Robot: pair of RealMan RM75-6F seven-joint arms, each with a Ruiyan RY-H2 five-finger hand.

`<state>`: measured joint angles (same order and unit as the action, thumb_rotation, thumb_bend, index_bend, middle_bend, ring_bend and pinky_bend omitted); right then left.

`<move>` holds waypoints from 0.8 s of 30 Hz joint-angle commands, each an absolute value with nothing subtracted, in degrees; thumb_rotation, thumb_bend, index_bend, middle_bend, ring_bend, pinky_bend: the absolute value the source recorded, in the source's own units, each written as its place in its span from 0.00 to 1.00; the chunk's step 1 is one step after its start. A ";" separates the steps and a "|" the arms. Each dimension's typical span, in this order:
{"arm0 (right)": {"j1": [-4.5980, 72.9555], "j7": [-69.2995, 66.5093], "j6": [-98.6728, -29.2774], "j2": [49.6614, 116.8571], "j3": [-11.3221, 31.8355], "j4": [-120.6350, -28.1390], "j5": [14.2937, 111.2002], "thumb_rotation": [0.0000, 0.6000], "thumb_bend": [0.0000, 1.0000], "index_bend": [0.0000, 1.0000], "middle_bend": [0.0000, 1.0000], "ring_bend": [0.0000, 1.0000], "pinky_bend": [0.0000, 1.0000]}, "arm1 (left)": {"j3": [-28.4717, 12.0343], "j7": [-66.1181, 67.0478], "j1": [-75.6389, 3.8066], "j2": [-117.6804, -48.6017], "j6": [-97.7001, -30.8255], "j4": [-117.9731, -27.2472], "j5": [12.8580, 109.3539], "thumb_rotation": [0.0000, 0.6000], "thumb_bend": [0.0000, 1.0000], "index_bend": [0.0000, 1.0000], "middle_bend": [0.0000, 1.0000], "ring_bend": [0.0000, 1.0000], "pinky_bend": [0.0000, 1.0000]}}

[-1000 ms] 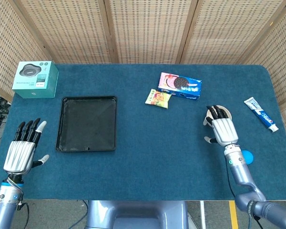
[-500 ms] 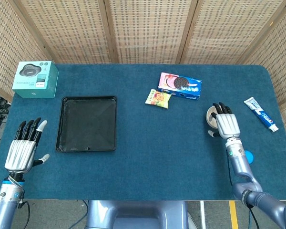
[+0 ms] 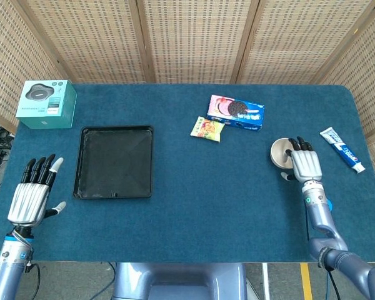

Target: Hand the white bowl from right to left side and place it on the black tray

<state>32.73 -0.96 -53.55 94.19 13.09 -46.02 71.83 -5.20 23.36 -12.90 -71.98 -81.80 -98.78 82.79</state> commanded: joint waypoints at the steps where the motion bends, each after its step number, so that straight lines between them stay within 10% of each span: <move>1: 33.00 -1.20 -52.99 94.68 12.88 -45.16 71.77 1.00 0.37 0.56 0.22 0.04 0.19 | -5.17 23.33 -12.91 -71.98 -81.89 -98.81 82.88 1.00 0.12 0.00 0.00 0.00 0.00; 24: 33.25 -1.50 -53.72 95.68 12.39 -43.93 72.14 1.00 0.56 0.65 0.30 0.06 0.21 | -4.96 22.68 -13.01 -71.94 -82.19 -98.74 83.36 1.00 0.12 0.00 0.00 0.00 0.00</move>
